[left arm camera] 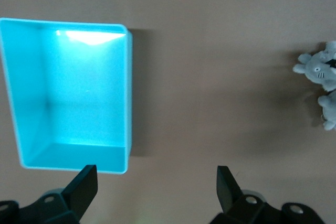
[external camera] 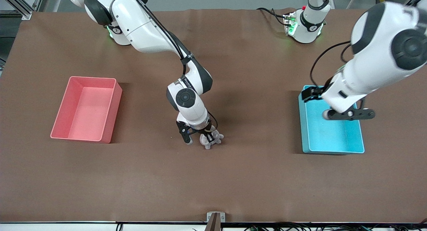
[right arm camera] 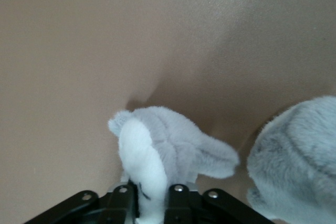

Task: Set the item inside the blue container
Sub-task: 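Open the right gripper on the plush while the left gripper approaches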

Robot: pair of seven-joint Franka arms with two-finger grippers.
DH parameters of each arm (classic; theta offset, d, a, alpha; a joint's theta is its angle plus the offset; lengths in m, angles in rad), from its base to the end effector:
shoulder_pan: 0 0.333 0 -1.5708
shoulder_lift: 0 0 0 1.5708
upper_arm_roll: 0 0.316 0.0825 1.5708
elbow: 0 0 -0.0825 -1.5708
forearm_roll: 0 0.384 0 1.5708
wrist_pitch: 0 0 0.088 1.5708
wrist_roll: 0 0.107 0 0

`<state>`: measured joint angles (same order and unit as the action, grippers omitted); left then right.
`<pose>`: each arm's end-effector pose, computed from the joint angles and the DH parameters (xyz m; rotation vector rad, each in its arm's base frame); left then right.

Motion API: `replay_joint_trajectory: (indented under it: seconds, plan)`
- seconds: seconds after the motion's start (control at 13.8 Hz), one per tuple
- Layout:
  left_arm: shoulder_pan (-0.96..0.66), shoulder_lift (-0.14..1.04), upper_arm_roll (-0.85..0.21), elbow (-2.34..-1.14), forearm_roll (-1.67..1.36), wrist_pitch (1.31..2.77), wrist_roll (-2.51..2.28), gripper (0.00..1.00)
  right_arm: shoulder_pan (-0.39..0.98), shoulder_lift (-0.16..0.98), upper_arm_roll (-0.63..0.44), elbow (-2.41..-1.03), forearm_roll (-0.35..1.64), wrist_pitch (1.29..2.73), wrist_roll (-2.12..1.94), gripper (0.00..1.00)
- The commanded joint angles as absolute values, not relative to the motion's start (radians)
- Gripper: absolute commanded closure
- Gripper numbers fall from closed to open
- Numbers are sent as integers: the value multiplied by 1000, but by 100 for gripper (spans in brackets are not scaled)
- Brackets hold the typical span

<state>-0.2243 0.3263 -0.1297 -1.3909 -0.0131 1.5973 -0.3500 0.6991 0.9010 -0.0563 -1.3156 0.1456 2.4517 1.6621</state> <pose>0.6091 -0.2138 0.5163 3.1240 0.0023 -0.2016 0.6062 0.4680 0.2164 -2.4757 1.5078 -0.0548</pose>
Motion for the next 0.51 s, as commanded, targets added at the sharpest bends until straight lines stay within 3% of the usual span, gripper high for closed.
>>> replay_joint_trajectory:
  seconds: [0.0,0.22,0.43]
  plan:
    - [-290,408,-124,-1368,-31,1664,-454,0,700,907,-72,-1293,144,2447,1666,0]
    - [-319,454,-126,-1368,-35,1706,-520,0,680,890,-71,-1256,115,2399,1646,0]
    - [-347,494,-126,-1370,-37,1750,-596,0,623,873,-58,-1158,124,2194,1525,0]
